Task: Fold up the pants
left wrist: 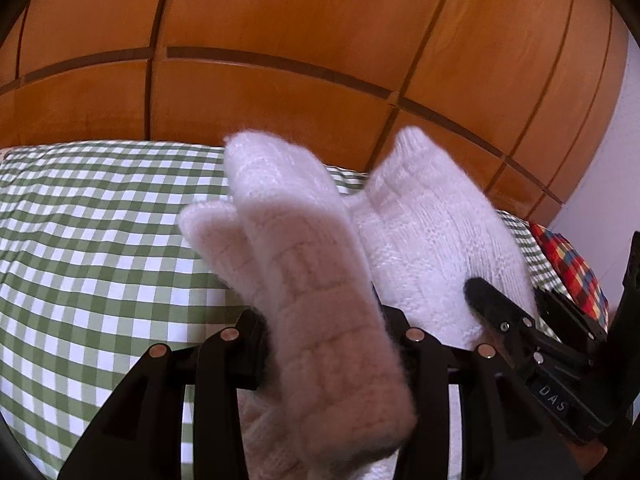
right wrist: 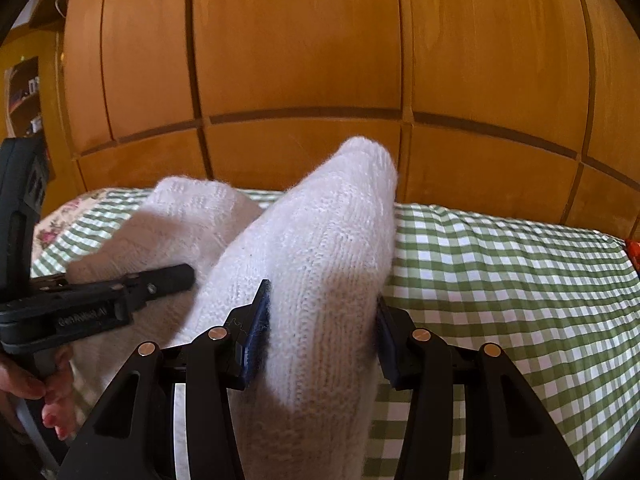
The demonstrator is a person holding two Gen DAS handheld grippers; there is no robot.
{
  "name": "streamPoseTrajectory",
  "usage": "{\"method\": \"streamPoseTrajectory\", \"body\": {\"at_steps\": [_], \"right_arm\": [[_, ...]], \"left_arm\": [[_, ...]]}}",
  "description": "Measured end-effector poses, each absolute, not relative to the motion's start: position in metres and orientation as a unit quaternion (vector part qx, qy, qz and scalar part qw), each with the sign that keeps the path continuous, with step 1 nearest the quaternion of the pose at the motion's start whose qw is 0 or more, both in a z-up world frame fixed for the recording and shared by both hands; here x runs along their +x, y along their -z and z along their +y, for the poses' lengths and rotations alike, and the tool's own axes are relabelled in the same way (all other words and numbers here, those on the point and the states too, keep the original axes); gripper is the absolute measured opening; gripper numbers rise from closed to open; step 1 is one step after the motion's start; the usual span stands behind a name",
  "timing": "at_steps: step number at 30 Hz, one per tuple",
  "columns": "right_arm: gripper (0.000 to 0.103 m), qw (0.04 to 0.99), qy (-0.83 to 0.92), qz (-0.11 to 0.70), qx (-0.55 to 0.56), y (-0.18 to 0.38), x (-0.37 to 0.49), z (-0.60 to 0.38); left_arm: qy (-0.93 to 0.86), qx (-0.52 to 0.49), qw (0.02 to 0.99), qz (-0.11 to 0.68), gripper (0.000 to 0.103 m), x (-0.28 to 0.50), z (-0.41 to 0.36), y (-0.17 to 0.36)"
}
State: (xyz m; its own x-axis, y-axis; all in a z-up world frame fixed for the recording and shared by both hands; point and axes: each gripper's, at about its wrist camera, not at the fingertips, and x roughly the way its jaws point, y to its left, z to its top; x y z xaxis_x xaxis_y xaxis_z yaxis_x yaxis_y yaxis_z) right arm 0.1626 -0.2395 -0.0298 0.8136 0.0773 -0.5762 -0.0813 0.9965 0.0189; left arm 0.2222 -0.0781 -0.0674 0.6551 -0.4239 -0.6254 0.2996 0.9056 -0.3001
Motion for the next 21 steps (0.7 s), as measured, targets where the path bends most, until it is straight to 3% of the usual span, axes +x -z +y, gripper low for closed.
{"method": "streamPoseTrajectory", "body": {"at_steps": [7, 13, 21], "right_arm": [[0.05, 0.942, -0.031, 0.333, 0.027, 0.059, 0.173, -0.259], [0.056, 0.944, -0.02, 0.33, 0.022, 0.063, 0.17, -0.259], [0.078, 0.944, 0.014, 0.329, 0.016, 0.06, 0.159, -0.262]], "left_arm": [[0.175, -0.068, 0.905, 0.381, 0.042, 0.237, -0.068, 0.095], [0.165, -0.067, 0.908, 0.378, 0.054, 0.235, -0.061, 0.102], [0.146, -0.066, 0.914, 0.372, 0.069, 0.214, -0.05, 0.092]]}}
